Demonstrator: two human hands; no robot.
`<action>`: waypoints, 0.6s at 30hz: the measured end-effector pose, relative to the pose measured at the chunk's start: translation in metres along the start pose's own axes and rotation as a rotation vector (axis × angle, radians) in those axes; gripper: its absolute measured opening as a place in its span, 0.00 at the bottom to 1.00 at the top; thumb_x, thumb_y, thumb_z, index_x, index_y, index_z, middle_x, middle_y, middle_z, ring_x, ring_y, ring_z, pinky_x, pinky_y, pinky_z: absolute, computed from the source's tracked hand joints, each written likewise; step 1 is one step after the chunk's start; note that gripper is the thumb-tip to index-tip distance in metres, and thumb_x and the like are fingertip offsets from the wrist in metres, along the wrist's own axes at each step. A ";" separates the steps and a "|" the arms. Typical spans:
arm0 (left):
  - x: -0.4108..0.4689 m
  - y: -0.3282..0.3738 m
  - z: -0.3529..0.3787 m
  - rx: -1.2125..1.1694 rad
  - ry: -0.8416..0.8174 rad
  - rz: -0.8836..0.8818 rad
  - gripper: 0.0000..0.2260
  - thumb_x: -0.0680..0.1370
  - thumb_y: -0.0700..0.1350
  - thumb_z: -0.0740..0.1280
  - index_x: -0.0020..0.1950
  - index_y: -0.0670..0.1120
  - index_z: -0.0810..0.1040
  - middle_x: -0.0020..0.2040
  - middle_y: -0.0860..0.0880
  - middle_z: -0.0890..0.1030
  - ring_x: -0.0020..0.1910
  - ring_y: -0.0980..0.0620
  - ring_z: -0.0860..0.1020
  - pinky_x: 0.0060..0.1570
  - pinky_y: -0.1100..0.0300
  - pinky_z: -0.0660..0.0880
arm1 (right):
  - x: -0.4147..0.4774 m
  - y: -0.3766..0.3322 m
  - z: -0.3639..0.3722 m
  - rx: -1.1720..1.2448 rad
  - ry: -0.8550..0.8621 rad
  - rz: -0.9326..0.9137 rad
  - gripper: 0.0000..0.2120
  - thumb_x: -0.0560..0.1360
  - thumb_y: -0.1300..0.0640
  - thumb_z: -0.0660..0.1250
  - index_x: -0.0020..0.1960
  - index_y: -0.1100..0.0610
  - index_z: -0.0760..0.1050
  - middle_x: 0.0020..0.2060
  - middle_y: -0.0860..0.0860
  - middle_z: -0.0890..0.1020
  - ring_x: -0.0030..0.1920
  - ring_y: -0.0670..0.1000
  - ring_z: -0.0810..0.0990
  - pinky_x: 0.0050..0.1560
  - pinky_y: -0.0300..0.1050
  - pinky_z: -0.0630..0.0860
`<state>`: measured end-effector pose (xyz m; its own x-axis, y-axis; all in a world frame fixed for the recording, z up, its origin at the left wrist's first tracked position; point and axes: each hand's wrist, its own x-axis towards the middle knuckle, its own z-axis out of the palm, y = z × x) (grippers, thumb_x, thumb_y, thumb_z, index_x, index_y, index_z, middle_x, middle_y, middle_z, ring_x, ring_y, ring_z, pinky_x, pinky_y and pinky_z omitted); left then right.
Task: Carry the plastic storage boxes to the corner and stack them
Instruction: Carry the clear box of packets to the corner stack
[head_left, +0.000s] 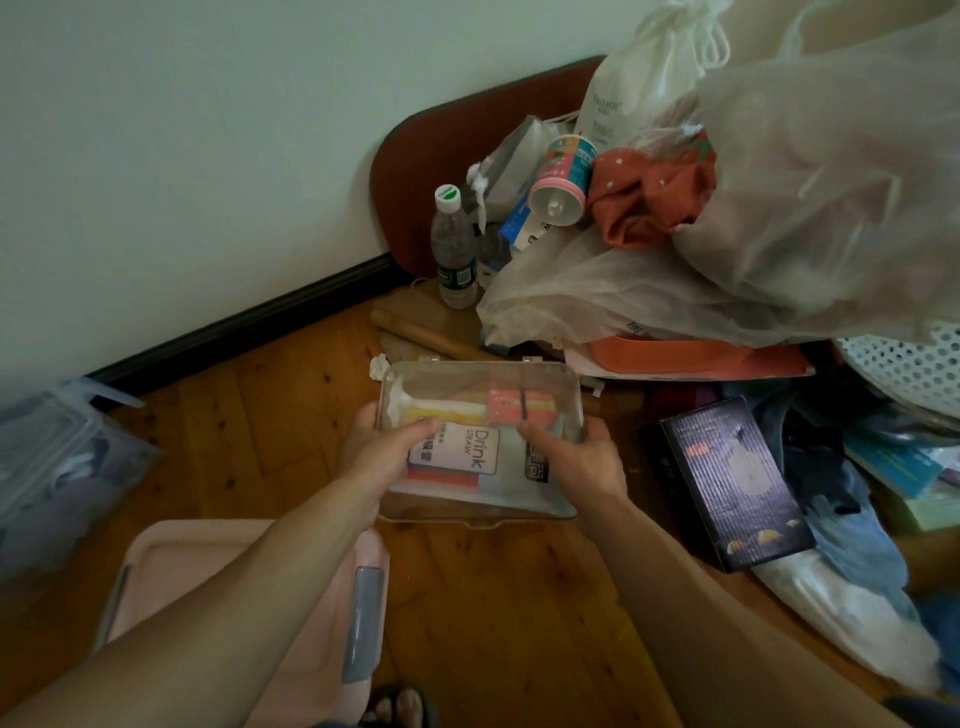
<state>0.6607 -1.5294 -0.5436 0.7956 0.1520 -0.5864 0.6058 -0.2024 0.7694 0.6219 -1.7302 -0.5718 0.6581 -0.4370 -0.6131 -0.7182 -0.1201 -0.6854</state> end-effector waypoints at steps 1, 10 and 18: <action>0.000 0.004 -0.002 0.002 0.011 0.020 0.22 0.70 0.52 0.75 0.61 0.55 0.72 0.49 0.52 0.82 0.46 0.52 0.81 0.37 0.57 0.77 | -0.001 -0.005 0.001 0.005 0.005 -0.012 0.40 0.59 0.32 0.73 0.65 0.48 0.67 0.58 0.50 0.76 0.59 0.55 0.76 0.58 0.59 0.75; -0.001 0.034 -0.022 0.001 0.052 0.062 0.16 0.70 0.54 0.75 0.53 0.57 0.74 0.44 0.54 0.83 0.33 0.60 0.82 0.23 0.66 0.74 | -0.011 -0.043 0.003 -0.026 0.053 -0.107 0.41 0.59 0.31 0.73 0.66 0.50 0.69 0.58 0.50 0.78 0.57 0.54 0.77 0.57 0.58 0.76; -0.025 0.061 -0.052 -0.007 0.058 0.052 0.15 0.71 0.52 0.74 0.55 0.56 0.74 0.45 0.52 0.84 0.40 0.54 0.83 0.33 0.58 0.79 | -0.044 -0.076 0.004 -0.071 0.014 -0.122 0.41 0.60 0.30 0.72 0.66 0.50 0.69 0.56 0.50 0.79 0.57 0.54 0.78 0.57 0.59 0.76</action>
<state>0.6778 -1.4950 -0.4690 0.8249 0.1968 -0.5300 0.5632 -0.2047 0.8006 0.6490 -1.6981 -0.4945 0.7389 -0.4273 -0.5211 -0.6475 -0.2360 -0.7246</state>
